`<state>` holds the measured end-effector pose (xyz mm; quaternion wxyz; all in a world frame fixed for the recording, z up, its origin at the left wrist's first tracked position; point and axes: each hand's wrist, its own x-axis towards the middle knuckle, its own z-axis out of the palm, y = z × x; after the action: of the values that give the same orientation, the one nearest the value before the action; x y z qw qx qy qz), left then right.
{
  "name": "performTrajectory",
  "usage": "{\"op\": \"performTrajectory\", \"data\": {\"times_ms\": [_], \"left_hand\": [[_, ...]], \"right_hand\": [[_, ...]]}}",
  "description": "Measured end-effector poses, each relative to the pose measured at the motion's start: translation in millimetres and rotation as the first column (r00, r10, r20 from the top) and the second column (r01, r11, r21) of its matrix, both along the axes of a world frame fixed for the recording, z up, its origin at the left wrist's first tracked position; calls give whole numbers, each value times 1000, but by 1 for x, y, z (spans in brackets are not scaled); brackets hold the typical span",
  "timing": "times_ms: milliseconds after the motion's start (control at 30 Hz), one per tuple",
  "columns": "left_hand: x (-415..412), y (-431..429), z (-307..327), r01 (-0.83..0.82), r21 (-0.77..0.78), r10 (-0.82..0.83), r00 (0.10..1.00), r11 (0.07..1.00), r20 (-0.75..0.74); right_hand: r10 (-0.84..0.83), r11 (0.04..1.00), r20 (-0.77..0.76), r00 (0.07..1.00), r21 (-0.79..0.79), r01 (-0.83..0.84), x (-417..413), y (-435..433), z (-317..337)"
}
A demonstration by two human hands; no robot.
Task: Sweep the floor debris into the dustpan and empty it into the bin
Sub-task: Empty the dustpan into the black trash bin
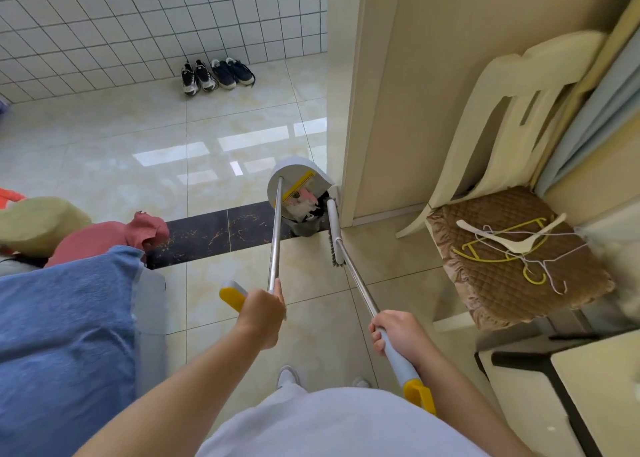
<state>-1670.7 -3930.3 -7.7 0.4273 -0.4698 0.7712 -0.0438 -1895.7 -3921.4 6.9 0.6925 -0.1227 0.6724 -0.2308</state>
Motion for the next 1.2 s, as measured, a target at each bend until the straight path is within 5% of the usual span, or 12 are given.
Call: {"op": "performTrajectory", "data": {"times_ms": [467,900,1200], "left_hand": [[24,-11,9,-36,-148,31,999,988,-39],[32,-23,24,179,-176,-183,983,968,-5],[29,-31,45,176,-231,-184,983,957,-12]], "right_hand": [[-31,999,-7,999,32,31,-1,10,-5],[69,997,3,998,-34,-69,19,5,9],[78,994,59,995,-81,-73,28,1,5]]}}
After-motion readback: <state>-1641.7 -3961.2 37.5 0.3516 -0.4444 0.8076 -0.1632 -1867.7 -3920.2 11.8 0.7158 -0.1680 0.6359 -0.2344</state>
